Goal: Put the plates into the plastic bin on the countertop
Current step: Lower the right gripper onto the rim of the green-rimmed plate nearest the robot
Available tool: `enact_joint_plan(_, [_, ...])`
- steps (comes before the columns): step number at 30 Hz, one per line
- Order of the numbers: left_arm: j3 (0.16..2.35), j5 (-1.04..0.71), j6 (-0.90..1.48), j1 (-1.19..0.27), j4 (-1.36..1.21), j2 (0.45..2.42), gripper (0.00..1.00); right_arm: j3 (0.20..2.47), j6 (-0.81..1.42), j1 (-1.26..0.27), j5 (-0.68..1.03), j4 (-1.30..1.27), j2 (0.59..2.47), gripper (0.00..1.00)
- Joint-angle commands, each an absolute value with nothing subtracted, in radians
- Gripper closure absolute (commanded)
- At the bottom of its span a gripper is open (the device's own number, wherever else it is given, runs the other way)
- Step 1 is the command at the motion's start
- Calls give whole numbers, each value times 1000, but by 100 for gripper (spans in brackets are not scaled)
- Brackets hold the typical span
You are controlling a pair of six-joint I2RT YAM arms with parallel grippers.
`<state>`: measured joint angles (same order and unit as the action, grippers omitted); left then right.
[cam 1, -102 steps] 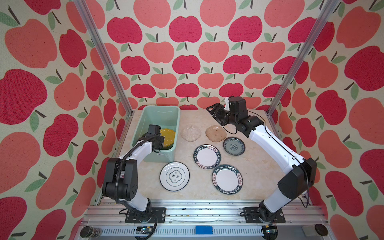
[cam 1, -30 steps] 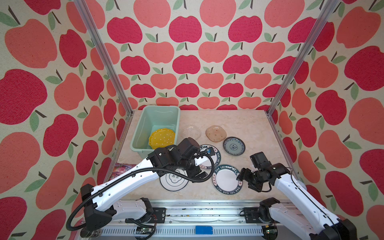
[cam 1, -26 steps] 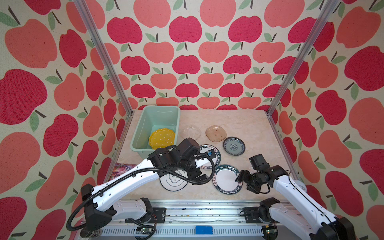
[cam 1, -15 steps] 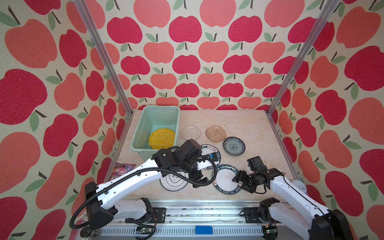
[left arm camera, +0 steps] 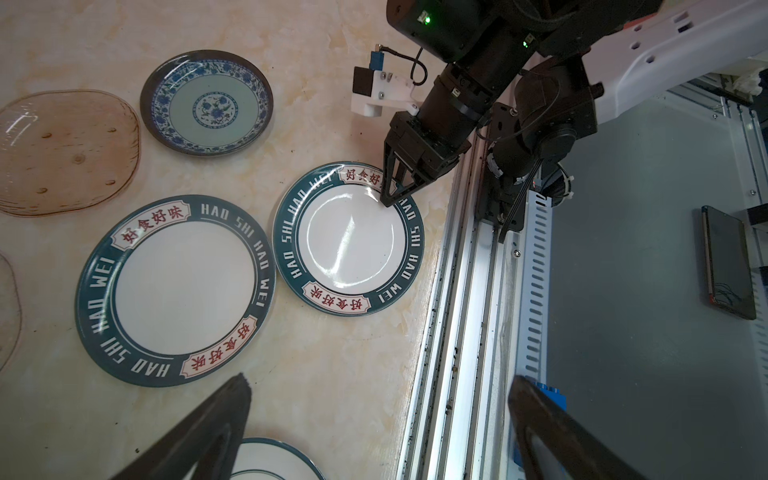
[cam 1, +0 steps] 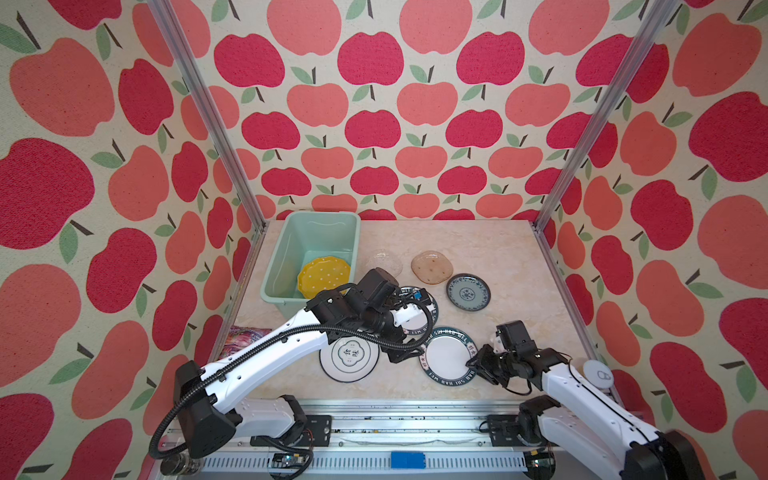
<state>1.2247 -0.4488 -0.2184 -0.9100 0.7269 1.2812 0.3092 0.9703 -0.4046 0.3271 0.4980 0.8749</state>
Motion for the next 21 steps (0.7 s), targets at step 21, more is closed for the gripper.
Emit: enact_joint_plan(21, [1220, -440, -75, -836, 627, 1267, 1, 451, 962, -400, 274, 841, 621, 100])
